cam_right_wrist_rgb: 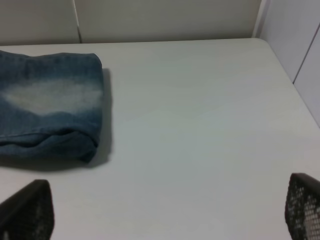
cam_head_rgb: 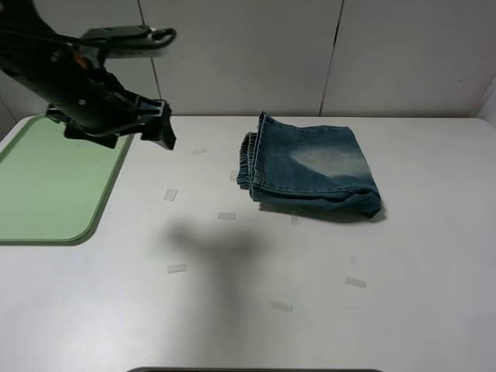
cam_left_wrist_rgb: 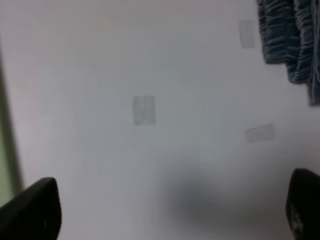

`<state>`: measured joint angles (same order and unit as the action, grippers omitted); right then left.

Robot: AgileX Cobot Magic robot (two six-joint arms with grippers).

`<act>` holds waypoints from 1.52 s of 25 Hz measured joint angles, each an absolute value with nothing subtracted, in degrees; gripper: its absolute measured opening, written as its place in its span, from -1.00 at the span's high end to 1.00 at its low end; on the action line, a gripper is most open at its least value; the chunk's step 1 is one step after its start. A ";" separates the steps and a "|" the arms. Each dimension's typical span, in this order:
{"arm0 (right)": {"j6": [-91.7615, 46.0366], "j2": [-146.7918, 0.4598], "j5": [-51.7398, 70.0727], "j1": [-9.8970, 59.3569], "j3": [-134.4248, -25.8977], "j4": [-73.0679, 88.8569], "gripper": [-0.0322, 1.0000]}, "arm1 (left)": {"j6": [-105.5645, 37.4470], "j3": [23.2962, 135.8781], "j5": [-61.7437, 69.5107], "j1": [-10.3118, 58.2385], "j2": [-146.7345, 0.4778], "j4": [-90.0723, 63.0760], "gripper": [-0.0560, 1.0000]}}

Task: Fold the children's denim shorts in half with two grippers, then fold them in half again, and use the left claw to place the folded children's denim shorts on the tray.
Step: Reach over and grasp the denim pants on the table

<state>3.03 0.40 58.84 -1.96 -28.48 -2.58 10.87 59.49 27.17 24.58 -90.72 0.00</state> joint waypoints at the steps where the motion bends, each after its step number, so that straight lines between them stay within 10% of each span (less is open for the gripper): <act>1: 3.03 0.40 58.84 -1.96 -28.48 -2.58 -0.41 | 10.98 60.75 26.56 25.51 -92.71 0.00 -0.78; 21: 2.97 0.40 58.82 -1.96 -28.48 -2.58 -0.41 | 11.08 98.38 25.34 33.19 -130.32 -3.87 -0.98; 38: 2.97 0.40 58.77 -1.96 -28.48 -2.58 -0.41 | 13.63 102.84 18.95 33.91 -139.16 -6.05 -0.98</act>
